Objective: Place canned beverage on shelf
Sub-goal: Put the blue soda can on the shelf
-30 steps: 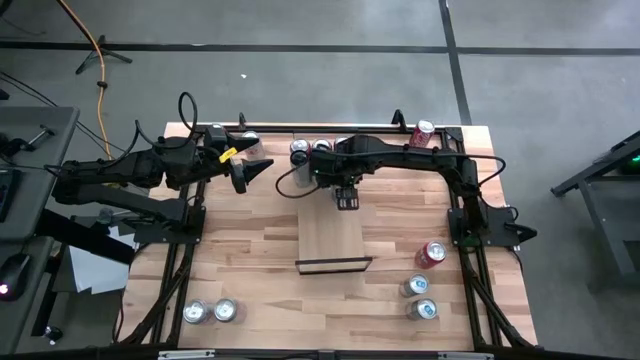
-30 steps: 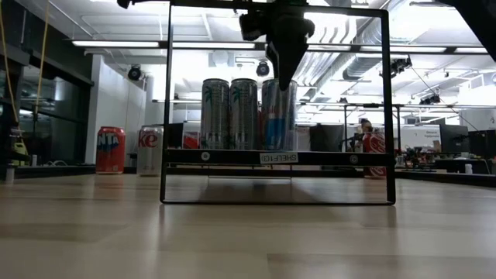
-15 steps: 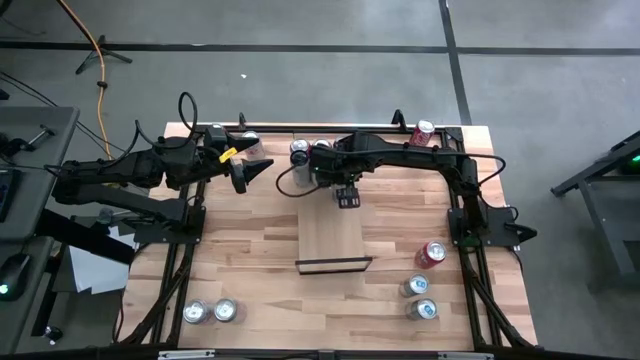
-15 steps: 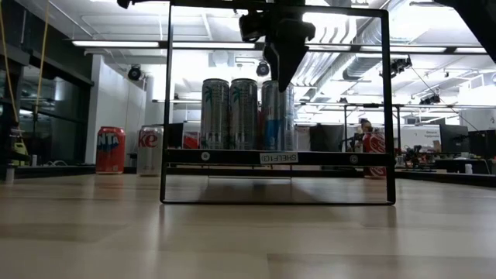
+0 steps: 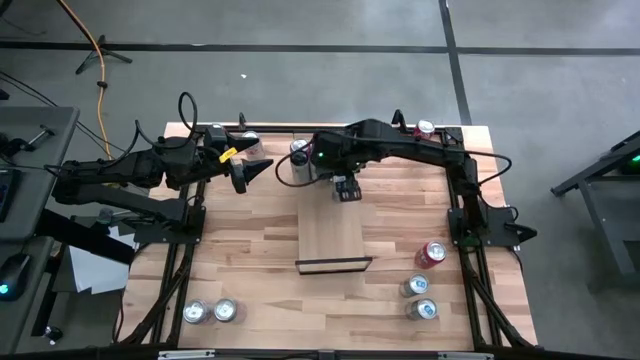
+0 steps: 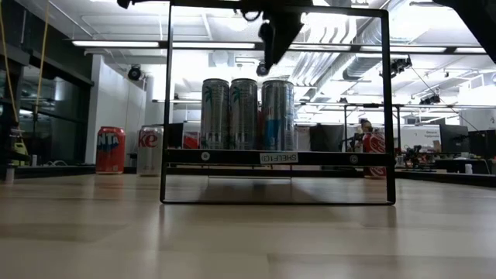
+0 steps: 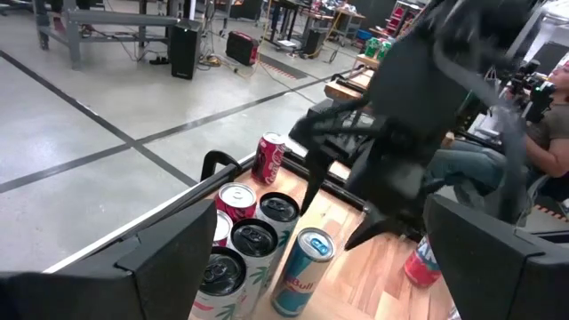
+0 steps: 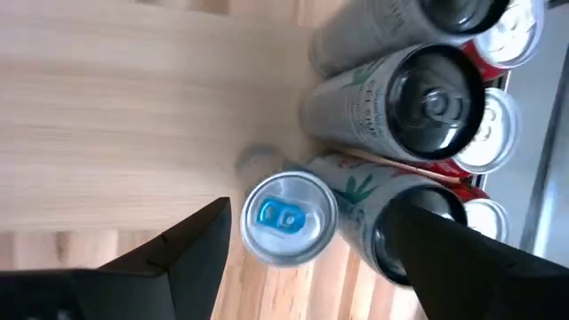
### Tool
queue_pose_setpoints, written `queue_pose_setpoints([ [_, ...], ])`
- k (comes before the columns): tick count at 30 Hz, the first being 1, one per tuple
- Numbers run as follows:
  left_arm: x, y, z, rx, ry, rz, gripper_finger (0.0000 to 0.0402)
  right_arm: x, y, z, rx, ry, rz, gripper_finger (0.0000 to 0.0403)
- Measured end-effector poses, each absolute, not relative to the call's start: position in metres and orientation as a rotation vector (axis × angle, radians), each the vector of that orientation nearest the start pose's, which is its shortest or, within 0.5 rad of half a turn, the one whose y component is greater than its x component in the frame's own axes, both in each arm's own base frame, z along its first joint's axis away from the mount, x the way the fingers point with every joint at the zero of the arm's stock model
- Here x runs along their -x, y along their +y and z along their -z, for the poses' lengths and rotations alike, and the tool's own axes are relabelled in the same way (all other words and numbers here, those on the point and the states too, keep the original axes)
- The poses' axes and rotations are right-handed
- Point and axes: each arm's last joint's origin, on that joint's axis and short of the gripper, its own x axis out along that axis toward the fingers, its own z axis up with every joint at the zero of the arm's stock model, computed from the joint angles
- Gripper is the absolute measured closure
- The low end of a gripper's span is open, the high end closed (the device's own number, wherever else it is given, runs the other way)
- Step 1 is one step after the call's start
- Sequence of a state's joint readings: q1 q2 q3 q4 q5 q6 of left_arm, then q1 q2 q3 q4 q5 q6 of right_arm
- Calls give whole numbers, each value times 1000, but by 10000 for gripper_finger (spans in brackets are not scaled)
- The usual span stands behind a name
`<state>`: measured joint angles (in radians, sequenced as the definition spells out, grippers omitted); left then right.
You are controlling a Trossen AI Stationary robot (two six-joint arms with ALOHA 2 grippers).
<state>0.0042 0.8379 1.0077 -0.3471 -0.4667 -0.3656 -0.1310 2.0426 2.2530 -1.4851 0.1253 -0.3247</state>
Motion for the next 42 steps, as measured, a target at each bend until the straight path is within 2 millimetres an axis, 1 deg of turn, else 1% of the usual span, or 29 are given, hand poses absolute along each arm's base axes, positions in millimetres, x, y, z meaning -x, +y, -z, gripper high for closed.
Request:
queue_pose_setpoints([
  [3, -167, 14, -384, 317, 86, -496, 49, -381, -52, -371, 234, 1309, -35, 114],
  [6, -167, 14, -384, 317, 86, -496, 49, -369, -52, -385, 122, 1247, -63, 114],
  [8, -167, 14, -384, 316, 84, -504, 49, -353, -52, -396, 78, 1225, -98, 114],
  [9, -167, 14, -384, 315, 83, -508, 49, -344, -53, -400, 70, 1221, -89, 114],
  [12, -166, 14, -384, 315, 81, -512, 49, -318, -57, -400, 31, 1243, -15, 114],
  [13, -167, 14, -384, 315, 82, -514, 49, -309, -59, -398, 15, 1234, 9, 114],
  [16, -166, 14, -384, 315, 80, -518, 49, -274, -61, -390, -22, 1214, 86, 114],
  [20, -166, 14, -384, 315, 80, -520, 49, -235, -61, -363, -35, 1138, 144, 114],
  [23, -166, 14, -384, 315, 80, -521, 49, -211, -58, -348, -78, 1037, 200, 114],
  [25, -166, 14, -384, 315, 80, -522, 49, -200, -57, -337, -114, 987, 244, 114],
  [29, -166, 15, -384, 313, 77, -539, 49, -184, -54, -323, -128, 913, 316, 114],
  [33, -166, 15, -384, 312, 78, -538, 49, -177, -52, -307, -121, 897, 320, 114],
  [37, -167, 14, -384, 315, 83, -510, 49, -182, -53, -297, -175, 872, 337, 114],
  [42, -167, 13, -384, 320, 88, -479, 49, -192, -55, -294, -229, 820, 328, 115],
])
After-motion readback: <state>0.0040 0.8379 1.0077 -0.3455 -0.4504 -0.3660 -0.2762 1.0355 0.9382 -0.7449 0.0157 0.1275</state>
